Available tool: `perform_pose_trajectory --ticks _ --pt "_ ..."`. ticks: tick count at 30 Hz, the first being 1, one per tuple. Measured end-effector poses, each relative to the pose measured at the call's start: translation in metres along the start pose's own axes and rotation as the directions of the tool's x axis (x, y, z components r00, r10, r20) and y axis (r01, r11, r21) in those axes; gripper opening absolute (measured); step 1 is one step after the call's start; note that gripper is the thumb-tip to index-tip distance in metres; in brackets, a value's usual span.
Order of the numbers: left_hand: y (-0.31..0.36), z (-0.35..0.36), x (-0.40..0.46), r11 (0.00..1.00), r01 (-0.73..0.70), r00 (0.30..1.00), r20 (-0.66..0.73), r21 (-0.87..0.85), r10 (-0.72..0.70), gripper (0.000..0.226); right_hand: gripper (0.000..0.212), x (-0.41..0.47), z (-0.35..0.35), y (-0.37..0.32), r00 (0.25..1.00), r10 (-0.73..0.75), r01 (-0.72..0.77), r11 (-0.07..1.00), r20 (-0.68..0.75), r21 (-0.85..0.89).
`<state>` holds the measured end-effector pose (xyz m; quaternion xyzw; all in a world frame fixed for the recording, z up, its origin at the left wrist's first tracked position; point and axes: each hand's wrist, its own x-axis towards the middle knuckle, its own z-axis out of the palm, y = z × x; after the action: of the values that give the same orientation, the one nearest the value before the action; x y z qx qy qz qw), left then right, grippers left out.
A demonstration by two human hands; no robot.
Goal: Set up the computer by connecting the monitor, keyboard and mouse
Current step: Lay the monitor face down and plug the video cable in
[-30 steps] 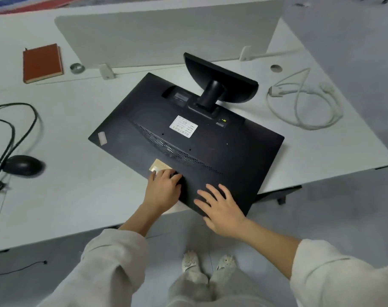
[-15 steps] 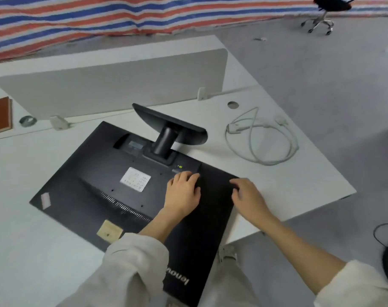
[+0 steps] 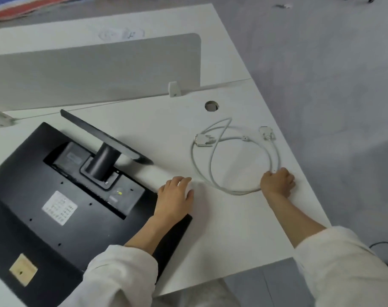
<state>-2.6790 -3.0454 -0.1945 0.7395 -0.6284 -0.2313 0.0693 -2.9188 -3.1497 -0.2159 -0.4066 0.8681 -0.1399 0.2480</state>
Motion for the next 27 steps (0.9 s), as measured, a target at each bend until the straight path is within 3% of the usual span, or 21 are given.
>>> perform_pose_trajectory --ticks 5,8,11,14,17,19,21,24,25,27 --pt "0.017 -0.004 0.023 0.994 0.015 1.000 -0.019 -0.105 -0.017 0.044 0.037 0.036 0.004 -0.006 0.993 0.068 -0.076 0.993 0.096 0.087" --pt "0.026 -0.011 0.026 0.964 0.029 0.992 -0.113 -0.266 -0.061 0.042 0.031 0.034 0.003 -0.022 0.994 0.080 -0.098 0.963 0.080 0.252" --pt "0.037 -0.023 0.025 0.935 -0.006 0.972 -0.220 -0.355 -0.077 0.038 0.023 0.018 -0.004 -0.047 0.998 -0.057 0.057 0.868 -0.015 0.493" --pt "0.050 -0.049 0.031 0.908 -0.067 0.954 -0.294 -0.414 -0.064 0.034 0.022 -0.003 -0.023 -0.075 0.953 -0.278 0.295 0.754 -0.123 0.587" --pt "0.061 -0.091 0.044 0.848 -0.112 0.941 -0.329 -0.517 -0.076 0.028 0.022 -0.035 -0.047 -0.100 0.814 -0.538 0.551 0.595 -0.220 0.584" --pt "0.065 -0.127 0.049 0.744 -0.129 0.940 -0.320 -0.656 -0.119 0.029 0.022 -0.060 -0.057 -0.115 0.667 -0.692 0.711 0.480 -0.276 0.514" --pt "0.068 -0.160 0.051 0.494 -0.081 0.967 -0.188 -0.866 -0.171 0.035 0.023 -0.079 -0.058 -0.121 0.471 -0.827 0.863 0.361 -0.306 0.352" --pt "0.056 -0.204 0.047 -0.007 0.013 0.983 0.015 -1.000 -0.184 0.031 0.021 -0.104 -0.054 -0.131 0.157 -0.958 0.979 0.119 -0.240 0.165" --pt "0.047 -0.213 0.045 -0.110 0.024 0.979 0.046 -0.994 -0.197 0.029 0.021 -0.110 -0.051 -0.133 0.085 -0.973 0.989 0.055 -0.213 0.141" --pt "0.026 -0.220 0.036 -0.136 0.024 0.966 0.058 -0.990 -0.253 0.027 0.021 -0.124 -0.044 -0.140 0.004 -0.988 0.985 -0.022 -0.153 0.171"
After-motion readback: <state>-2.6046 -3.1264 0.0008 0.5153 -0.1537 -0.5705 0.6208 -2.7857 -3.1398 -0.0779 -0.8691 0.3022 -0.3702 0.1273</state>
